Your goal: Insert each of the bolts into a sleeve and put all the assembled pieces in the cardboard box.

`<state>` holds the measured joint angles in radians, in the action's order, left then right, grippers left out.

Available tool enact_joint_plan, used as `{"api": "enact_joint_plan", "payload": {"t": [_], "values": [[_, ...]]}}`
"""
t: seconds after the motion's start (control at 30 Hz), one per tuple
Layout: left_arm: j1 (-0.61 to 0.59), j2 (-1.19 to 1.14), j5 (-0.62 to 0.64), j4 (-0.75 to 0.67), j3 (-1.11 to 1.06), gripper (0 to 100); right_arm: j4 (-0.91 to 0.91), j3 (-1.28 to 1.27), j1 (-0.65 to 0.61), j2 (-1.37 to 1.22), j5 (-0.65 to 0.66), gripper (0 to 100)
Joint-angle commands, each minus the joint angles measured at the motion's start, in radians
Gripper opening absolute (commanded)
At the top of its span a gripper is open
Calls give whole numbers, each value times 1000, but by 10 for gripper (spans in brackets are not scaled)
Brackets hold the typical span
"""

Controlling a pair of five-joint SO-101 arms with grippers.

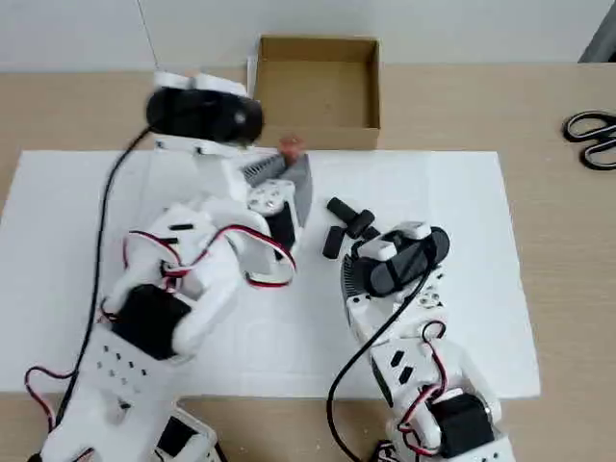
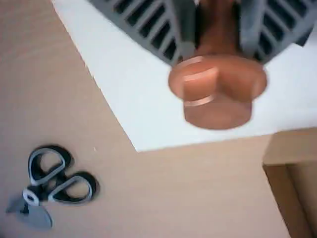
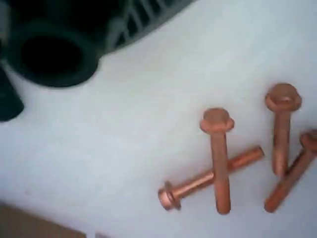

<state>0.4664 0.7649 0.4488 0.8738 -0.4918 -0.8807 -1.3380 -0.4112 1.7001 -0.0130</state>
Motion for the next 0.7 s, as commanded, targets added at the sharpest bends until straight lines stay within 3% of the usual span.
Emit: {"api": "enact_joint_plan", "payload": {"t": [0.0, 0.2, 0.3, 0.67], "values": [[9, 31, 3, -124, -84, 6, 28, 3, -4, 35, -11, 4], [58, 32, 48, -299, -199, 6, 22, 3, -4, 53, -43, 4], [87, 32, 66, -304, -200, 6, 22, 3, -5, 53, -104, 4], [94, 32, 64, -354, -200, 6, 31, -41, -53, 48, -104, 4]]}}
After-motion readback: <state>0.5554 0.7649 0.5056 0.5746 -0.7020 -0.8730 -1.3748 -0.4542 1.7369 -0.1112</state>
